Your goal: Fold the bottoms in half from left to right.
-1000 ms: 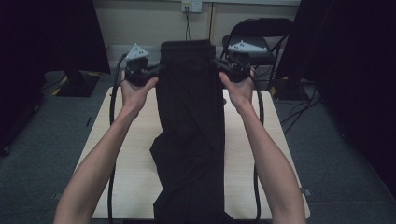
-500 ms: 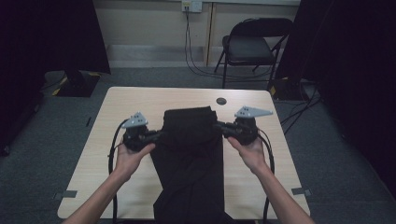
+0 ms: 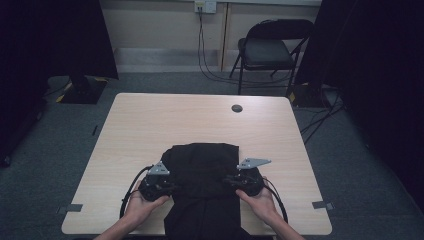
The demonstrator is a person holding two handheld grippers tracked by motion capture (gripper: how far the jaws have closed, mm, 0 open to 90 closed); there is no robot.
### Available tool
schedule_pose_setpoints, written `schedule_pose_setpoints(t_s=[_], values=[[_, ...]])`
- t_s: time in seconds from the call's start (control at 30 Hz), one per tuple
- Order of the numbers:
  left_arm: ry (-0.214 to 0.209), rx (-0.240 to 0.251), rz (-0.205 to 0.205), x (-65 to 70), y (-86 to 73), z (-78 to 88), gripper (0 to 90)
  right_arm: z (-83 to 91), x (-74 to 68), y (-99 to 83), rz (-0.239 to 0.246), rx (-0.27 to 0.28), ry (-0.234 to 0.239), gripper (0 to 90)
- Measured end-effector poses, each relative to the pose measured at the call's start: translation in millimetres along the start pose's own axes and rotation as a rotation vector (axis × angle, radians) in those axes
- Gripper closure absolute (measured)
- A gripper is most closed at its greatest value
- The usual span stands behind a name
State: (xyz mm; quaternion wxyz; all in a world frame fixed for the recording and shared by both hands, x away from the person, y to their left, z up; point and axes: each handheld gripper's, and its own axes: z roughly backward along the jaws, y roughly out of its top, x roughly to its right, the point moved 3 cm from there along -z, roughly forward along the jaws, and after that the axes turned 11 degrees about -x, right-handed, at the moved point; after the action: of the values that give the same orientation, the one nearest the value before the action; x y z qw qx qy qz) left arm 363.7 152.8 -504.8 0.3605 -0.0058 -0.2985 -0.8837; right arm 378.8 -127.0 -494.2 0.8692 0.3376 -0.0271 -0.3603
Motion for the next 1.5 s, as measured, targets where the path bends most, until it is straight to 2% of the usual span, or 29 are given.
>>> schedule_pose_setpoints(t_s=[0.07,0.13,0.17,0.23,0.33,0.4,0.47,0.57,0.7,0.87,0.93,0.97,1.13,1.23,1.37,1.5], values=[[0.012,-0.001,0.004,-3.3,2.4,-4.1,86.6,-10.4,6.5,-2.7,0.012,-0.031,-0.023,82.5],[0.069,-0.007,-0.033,-5.4,7.9,-6.2,86.6,-19.1,14.9,-1.9,-0.004,-0.023,-0.033,82.6],[0.087,-0.003,-0.035,-8.5,11.1,-8.4,86.5,-21.5,16.9,0.1,0.003,-0.015,-0.053,82.6],[0.113,0.02,-0.018,-22.0,18.9,-12.2,86.6,-29.4,23.0,11.0,0.024,-0.01,-0.107,82.7],[0.183,0.028,-0.012,-44.5,33.8,-15.4,86.5,-41.5,38.9,27.9,-0.013,0.013,-0.117,82.8],[0.218,0.048,0.019,-59.5,44.5,-19.3,86.5,-49.6,47.5,39.4,-0.023,0.027,-0.132,82.8],[0.238,0.075,0.042,-71.2,52.2,-22.9,86.5,-56.7,55.2,50.4,-0.025,0.035,-0.159,82.8],[0.255,0.085,0.091,-86.6,66.2,-27.9,86.5,-65.9,65.9,65.8,-0.01,0.036,-0.208,82.8],[0.295,0.095,0.093,-100.0,81.1,-34.0,86.5,-74.6,81.6,81.7,-0.022,0.042,-0.233,82.8],[0.317,0.112,0.116,-113.6,95.7,-40.4,86.1,-82.4,97.9,97.2,-0.066,0.045,-0.258,82.7],[0.306,0.108,0.122,-116.7,96.4,-39.8,86.1,-83.7,101.1,99.5,-0.074,0.051,-0.252,82.6],[0.305,0.104,0.111,-117.0,96.3,-39.2,86.1,-83.2,102.4,99.4,-0.082,0.052,-0.239,82.6],[0.271,0.121,0.135,-118.0,94.5,-37.4,86.0,-80.7,98.9,101.1,-0.072,0.024,-0.253,81.1],[0.252,0.138,0.146,-119.1,93.5,-36.4,85.7,-79.0,98.9,100.2,-0.076,0.024,-0.242,80.0],[0.247,0.164,0.139,-116.9,96.7,-30.5,85.9,-75.5,99.5,100.6,-0.082,0.029,-0.227,78.9],[0.254,0.182,0.129,-113.5,100.9,-25.7,85.1,-72.9,98.8,102.8,-0.088,0.034,-0.231,76.8]])
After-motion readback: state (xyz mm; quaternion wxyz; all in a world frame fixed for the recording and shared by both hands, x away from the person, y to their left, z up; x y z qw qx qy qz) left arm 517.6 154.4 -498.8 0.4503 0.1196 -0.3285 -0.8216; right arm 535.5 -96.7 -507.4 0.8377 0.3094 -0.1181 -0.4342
